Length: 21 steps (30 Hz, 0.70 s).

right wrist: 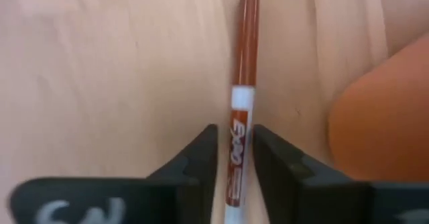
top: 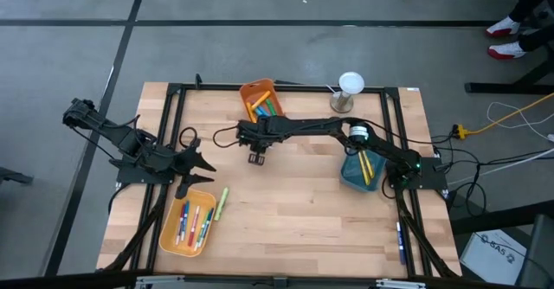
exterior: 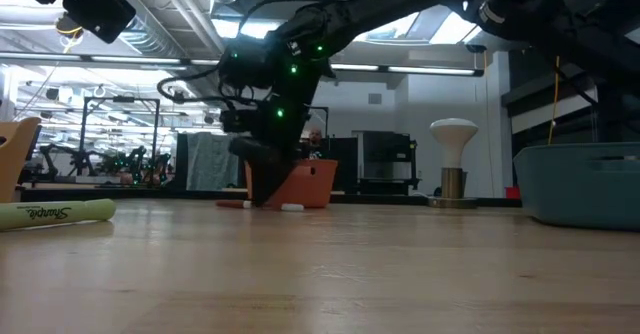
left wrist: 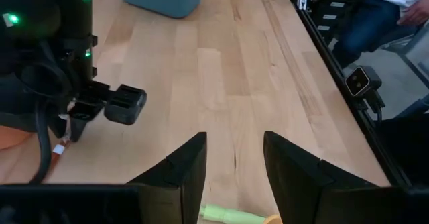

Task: Pick & Place Markers
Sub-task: Put the brown marker pen into the yellow bin

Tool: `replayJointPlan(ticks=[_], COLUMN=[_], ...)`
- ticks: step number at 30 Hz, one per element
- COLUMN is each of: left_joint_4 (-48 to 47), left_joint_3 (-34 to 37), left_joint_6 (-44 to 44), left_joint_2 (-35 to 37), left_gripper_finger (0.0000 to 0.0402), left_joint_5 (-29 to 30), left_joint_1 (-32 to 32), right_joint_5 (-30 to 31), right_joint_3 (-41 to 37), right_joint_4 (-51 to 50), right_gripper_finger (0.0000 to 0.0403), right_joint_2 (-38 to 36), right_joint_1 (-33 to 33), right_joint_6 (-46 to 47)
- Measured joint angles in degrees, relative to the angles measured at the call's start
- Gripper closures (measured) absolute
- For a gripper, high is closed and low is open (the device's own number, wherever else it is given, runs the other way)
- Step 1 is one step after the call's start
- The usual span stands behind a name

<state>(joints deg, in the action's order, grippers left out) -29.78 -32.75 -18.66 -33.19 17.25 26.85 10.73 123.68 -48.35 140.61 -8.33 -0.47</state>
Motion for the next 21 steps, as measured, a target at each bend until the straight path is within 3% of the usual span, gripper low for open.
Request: replayJointPlan(ticks=[6, 12, 17, 21], left_joint_4=[0.0, 0.0, -0.1, -0.1], left_joint_3=[0.0, 0.0, 0.0, 0.0], left_joint_6=[0.5, 0.9, 1.0, 1.9], left_joint_2=[0.0, 0.0, 0.0, 0.0], left_gripper_finger=[0.0258, 0.0258, 0.0258, 0.0258], left_joint_5=[0.3, 0.3, 0.3, 0.3], left_joint_1=[0.0, 0.0, 0.0, 0.0], right_joint_5=[1.9, 4.1, -1.2, -1.6], right_joint_3=[6.0, 11.3, 11.3, 10.7], right_joint_4=[-0.8, -1.0, -2.5, -2.8], right_gripper_finger=[0.026, 0.0253, 0.026, 0.0266], right_joint_2=[0.1, 0.0, -0.4, -0.1], right_joint_1=[1.0, 3.8, 7.2, 9.2], right_joint_6=[1.3, 1.1, -10.8, -18.6])
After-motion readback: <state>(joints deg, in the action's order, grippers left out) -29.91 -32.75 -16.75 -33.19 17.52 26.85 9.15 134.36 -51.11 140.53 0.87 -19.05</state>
